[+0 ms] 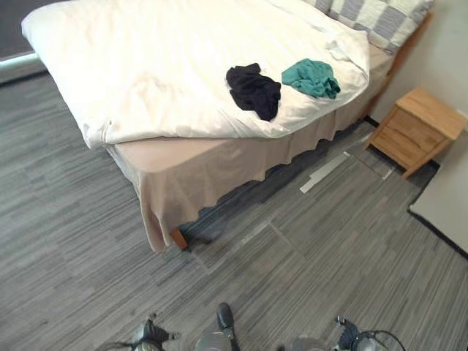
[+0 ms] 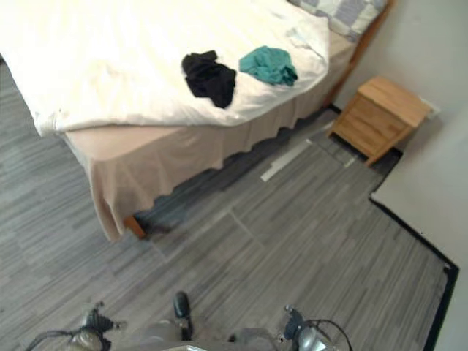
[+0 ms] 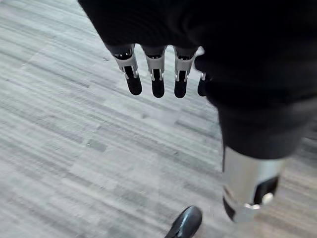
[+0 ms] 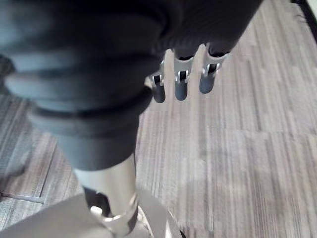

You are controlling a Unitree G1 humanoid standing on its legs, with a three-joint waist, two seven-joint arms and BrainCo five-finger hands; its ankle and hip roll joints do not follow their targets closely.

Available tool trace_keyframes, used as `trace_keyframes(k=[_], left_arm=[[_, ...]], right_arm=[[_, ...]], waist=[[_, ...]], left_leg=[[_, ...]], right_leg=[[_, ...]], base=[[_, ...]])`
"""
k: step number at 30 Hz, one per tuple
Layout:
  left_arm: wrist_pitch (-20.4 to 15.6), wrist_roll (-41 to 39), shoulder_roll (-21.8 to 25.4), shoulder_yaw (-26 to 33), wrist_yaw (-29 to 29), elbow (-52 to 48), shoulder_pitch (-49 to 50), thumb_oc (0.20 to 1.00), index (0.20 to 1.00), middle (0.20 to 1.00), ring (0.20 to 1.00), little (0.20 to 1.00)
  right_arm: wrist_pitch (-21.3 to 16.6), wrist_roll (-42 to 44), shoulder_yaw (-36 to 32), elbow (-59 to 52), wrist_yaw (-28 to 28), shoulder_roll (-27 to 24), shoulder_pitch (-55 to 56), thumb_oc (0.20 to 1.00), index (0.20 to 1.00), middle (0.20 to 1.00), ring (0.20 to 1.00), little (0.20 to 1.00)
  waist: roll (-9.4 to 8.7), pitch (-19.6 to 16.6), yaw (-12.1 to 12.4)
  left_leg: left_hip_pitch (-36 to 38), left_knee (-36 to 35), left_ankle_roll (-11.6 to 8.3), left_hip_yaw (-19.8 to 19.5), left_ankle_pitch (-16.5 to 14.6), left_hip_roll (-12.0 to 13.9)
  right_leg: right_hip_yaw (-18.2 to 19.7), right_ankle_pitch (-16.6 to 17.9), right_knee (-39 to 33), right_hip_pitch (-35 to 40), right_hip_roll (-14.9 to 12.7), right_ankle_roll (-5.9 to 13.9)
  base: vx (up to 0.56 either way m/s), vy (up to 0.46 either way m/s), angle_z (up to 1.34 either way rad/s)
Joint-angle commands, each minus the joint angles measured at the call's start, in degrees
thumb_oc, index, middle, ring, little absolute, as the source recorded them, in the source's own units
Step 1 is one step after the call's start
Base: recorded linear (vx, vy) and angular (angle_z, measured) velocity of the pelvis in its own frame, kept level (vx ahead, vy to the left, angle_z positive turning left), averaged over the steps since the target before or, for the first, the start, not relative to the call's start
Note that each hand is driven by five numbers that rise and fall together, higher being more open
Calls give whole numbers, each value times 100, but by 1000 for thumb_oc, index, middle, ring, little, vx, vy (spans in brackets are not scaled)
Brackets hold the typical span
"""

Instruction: Tidy up the quilt and then pick up the clothes from the bed and put them into the laundry hamper.

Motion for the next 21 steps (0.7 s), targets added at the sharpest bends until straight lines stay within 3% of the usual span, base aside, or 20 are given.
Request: trace_keyframes(k=[1,2,3,4,5,6,7,9,10,11,12,13,15,16,17,18,19,21], left_arm=[[-32,86,176,195,132,-138,-41,1000,1000,1000,1000,1000],[-62,101,129,113,166,-201,-137,1000,1000,1000,1000,1000],[-62,101,128,111,167,-200,-137,1000,1000,1000,1000,1000],[-74,190,77,23,248,-230,-263,1000,1000,1000,1000,1000],[-105,146,44,-4,259,-205,-302,1000,1000,1000,1000,1000],[-106,146,46,-3,259,-203,-305,1000,1000,1000,1000,1000],[-132,79,75,-26,245,-145,-387,1000,1000,1000,1000,1000],[-134,41,62,-77,262,-160,-393,1000,1000,1000,1000,1000],[-173,-131,7,5,259,-192,-347,1000,1000,1000,1000,1000],[-173,-131,7,6,259,-194,-344,1000,1000,1000,1000,1000],[-207,-284,-39,53,262,-262,-243,1000,1000,1000,1000,1000],[-231,-394,-96,25,298,-404,-242,1000,1000,1000,1000,1000],[-260,-414,-158,1,300,-614,-277,1000,1000,1000,1000,1000],[-278,-408,-161,-12,296,-732,-301,1000,1000,1000,1000,1000],[-296,-380,-177,-69,325,-882,-342,1000,1000,1000,1000,1000],[-302,-387,-205,-104,307,-913,-377,1000,1000,1000,1000,1000],[-309,-395,-225,-149,305,-950,-449,1000,1000,1000,1000,1000],[-333,-368,-185,-227,305,-1133,-515,1000,1000,1000,1000,1000]], right_arm=[[-100,-87,-136,-451,91,-99,-156,1000,1000,1000,1000,1000],[-82,10,-191,-443,94,-76,-131,1000,1000,1000,1000,1000],[-82,10,-192,-443,94,-77,-130,1000,1000,1000,1000,1000],[-92,121,-302,-319,56,-21,-38,1000,1000,1000,1000,1000],[-44,162,-320,-72,2,62,-18,1000,1000,1000,1000,1000],[-47,163,-319,-67,0,65,-22,1000,1000,1000,1000,1000],[33,134,-255,302,32,180,-87,1000,1000,1000,1000,1000],[64,137,-239,433,90,252,-147,1000,1000,1000,1000,1000],[75,165,-193,569,119,284,-270,1000,1000,1000,1000,1000],[73,165,-191,571,118,284,-270,1000,1000,1000,1000,1000],[18,249,-185,617,121,238,-253,1000,1000,1000,1000,1000],[6,372,-277,634,52,138,-292,1000,1000,1000,1000,1000],[50,492,-406,759,-48,-12,-234,1000,1000,1000,1000,1000],[64,521,-432,825,-78,-57,-221,1000,1000,1000,1000,1000],[66,632,-483,918,-94,-87,-285,1000,1000,1000,1000,1000],[65,635,-469,948,-95,-73,-303,1000,1000,1000,1000,1000],[80,606,-446,998,-116,-57,-308,1000,1000,1000,1000,1000],[95,571,-402,1041,-169,-43,-283,1000,1000,1000,1000,1000]], waist=[[316,424,101],[312,397,36],[320,406,30],[321,408,-86],[301,434,-125],[296,425,-124],[212,403,-80],[133,373,-67],[126,263,-58],[134,263,-67],[196,227,-85],[264,282,-99],[305,332,-146],[326,342,-160],[324,340,-139],[324,310,-94],[344,292,-48],[409,276,51]], left_leg=[[322,63,-760,245,-665,420],[418,5,-889,37,-751,434],[428,6,-892,27,-754,442],[524,-37,-1034,-307,-887,505],[587,-37,-1115,-489,-941,565],[572,-37,-1114,-487,-934,561],[650,-6,-1264,-615,-957,734],[757,0,-1302,-716,-1020,728],[874,139,-1411,-809,-1098,919],[870,148,-1415,-819,-1105,931],[762,589,-1470,-944,-1169,1115],[511,987,-1510,-864,-953,1222],[129,1492,-1491,-178,-681,1392],[47,1542,-1463,13,-700,1347],[-240,1548,-1316,-50,-978,945],[-429,1428,-1267,-219,-982,714],[-554,1247,-1250,-331,-898,565],[-808,820,-1297,-330,-579,545]], right_leg=[[118,698,-2053,310,4,181],[514,832,-3391,305,-187,64],[498,850,-3432,341,-175,64],[1252,1239,-4369,204,-444,145],[1652,1474,-4564,113,-608,218],[1656,1487,-4574,100,-611,218],[1697,1644,-4686,127,-773,326],[1580,1641,-4666,240,-784,355],[1556,1564,-4503,274,-604,375],[1544,1559,-4502,281,-595,371],[1410,1412,-4541,453,-426,241],[1137,1347,-4682,693,-381,126],[654,1190,-4910,1036,-378,12],[592,1101,-4910,1091,-353,0],[580,1030,-4910,1165,-313,-43],[577,993,-4910,1156,-257,-75],[537,933,-4910,1156,-175,-93],[460,821,-4910,1171,-28,-103]], base=[[579,-284,102],[290,-186,82],[571,-416,104],[417,-400,82],[412,-400,125],[336,-492,134],[205,-326,173],[387,-454,149],[417,-443,120],[468,-553,81],[249,-377,5],[283,-456,5],[126,-252,83],[186,-212,123],[192,-158,88],[216,-118,71],[167,-50,37],[150,8,24]])
